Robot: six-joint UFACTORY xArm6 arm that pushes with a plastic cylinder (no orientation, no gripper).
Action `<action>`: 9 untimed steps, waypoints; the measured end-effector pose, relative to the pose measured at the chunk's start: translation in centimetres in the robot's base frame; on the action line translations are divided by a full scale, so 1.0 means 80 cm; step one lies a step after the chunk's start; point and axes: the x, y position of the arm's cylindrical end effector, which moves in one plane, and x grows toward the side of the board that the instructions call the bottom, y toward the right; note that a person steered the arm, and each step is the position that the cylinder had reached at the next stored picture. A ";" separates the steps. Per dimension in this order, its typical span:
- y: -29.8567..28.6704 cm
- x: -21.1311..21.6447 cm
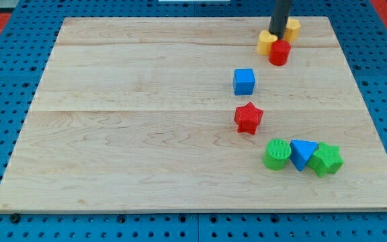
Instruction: Move the yellow heart to the top left of the red circle
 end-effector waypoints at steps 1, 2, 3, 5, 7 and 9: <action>0.001 0.039; 0.014 0.081; 0.021 0.078; -0.039 -0.013; -0.050 0.048; -0.150 0.052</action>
